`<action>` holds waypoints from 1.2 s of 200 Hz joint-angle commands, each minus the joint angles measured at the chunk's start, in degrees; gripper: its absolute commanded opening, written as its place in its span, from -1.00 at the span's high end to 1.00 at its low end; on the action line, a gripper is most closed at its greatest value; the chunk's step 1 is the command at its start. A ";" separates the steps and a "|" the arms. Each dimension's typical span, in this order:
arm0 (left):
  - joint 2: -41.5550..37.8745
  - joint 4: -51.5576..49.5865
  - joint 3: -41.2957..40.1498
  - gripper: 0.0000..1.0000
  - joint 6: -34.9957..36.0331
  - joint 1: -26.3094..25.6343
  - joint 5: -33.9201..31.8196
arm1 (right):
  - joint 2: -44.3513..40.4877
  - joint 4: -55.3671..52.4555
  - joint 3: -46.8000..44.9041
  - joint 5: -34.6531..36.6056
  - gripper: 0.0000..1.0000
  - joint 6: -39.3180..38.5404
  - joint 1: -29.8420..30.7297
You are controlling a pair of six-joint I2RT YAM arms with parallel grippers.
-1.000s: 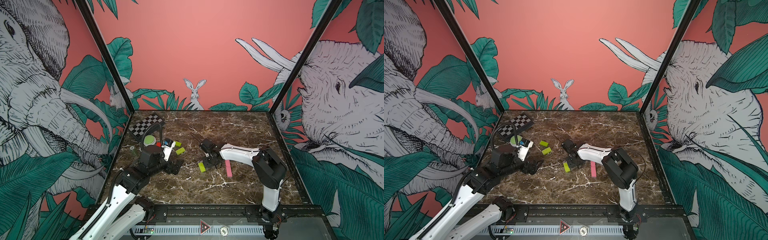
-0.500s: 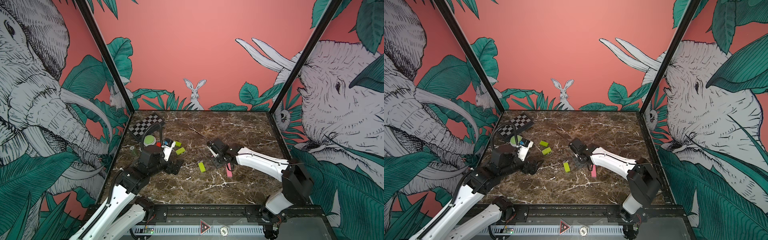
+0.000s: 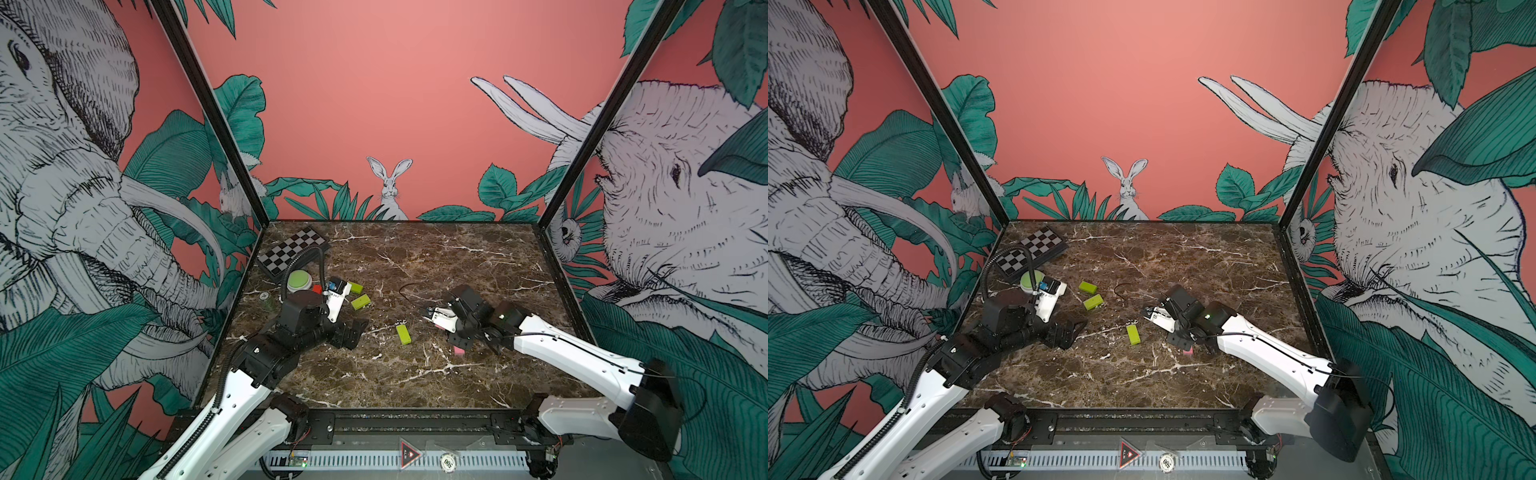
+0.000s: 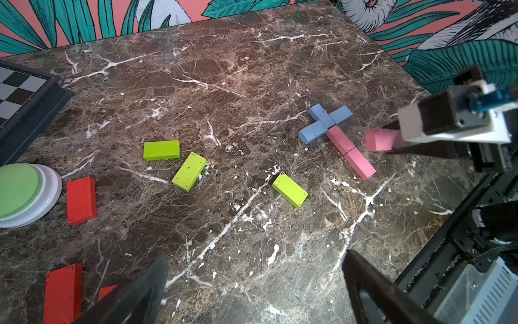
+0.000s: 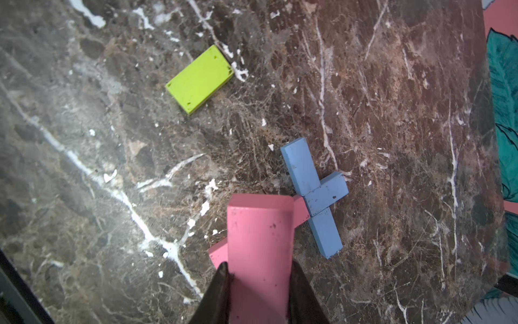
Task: Assemble the letter t with building blocks
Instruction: Pick up the building block from the center of the board, then assemble the building block at the center of the board.
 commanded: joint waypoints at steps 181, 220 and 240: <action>-0.21 0.70 -1.24 -0.98 -0.12 -0.24 4.83 | -2.40 -17.49 -3.12 -9.38 0.81 -30.31 -17.93; 0.07 0.49 -1.17 -0.98 0.05 -0.28 4.40 | -2.11 -14.72 -4.82 -11.81 0.85 -33.88 -21.98; 0.34 0.35 -1.07 -0.98 0.05 -0.24 4.02 | -1.37 -12.80 -6.56 -12.53 0.86 -36.08 -23.66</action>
